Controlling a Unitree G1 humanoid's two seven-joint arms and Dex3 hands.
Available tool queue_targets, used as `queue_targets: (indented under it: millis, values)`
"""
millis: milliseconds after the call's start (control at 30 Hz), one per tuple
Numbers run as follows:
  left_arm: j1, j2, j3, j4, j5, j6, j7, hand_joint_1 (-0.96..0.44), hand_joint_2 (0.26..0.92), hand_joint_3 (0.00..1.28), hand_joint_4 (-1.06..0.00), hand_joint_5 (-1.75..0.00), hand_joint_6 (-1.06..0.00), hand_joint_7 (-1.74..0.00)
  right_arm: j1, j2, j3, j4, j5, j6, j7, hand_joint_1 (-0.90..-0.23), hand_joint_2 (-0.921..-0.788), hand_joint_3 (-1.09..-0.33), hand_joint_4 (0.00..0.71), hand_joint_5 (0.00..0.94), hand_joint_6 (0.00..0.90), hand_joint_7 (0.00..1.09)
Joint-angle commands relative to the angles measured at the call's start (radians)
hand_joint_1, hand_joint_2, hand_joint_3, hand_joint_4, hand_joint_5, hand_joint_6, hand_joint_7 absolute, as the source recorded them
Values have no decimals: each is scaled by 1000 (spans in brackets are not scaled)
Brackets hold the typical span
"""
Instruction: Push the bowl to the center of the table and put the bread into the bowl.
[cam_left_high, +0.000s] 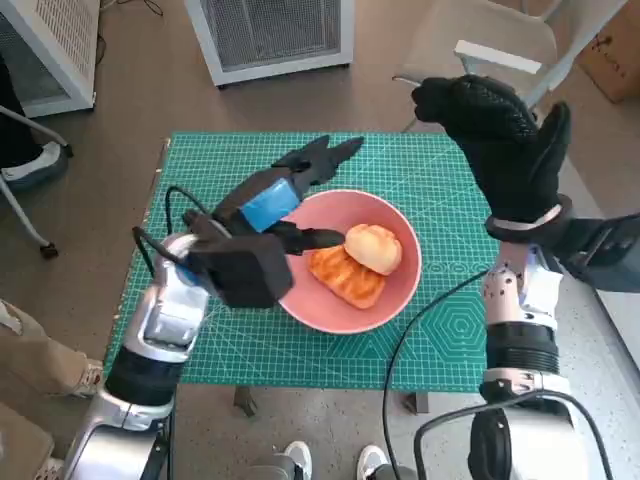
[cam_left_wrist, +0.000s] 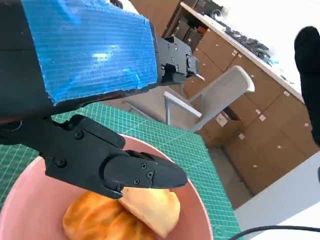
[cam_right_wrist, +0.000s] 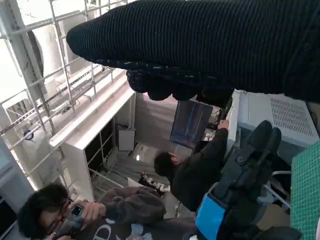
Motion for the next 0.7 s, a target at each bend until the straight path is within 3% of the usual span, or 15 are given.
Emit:
queue_targets:
  millis: [33, 200, 367, 700]
  values:
    - [31, 3, 85, 6, -121, -60, -9, -749, 921, 364, 1, 1, -119, -30, 16, -5, 4, 3, -10, -6, -10, -632, -921, -649, 243, 2, 40, 568]
    - [59, -20, 185, 48, -255, -179, 18, -782, 921, 408, 1, 1, -126, -36, 14, -10, 7, -3, -15, -10, -23, -631, -921, -650, 244, 2, 43, 566]
    - [77, -107, 314, 40, -432, -244, 87, -747, 921, 417, 1, 1, -113, -30, 10, -13, 14, -15, -36, -18, -61, -638, -921, -646, 246, 3, 43, 559]
    - [81, -142, 335, 26, -490, -261, 127, -732, 921, 450, 1, 1, -116, -35, 15, -16, 31, -27, -47, -25, -92, -644, -921, -646, 247, 3, 51, 550]
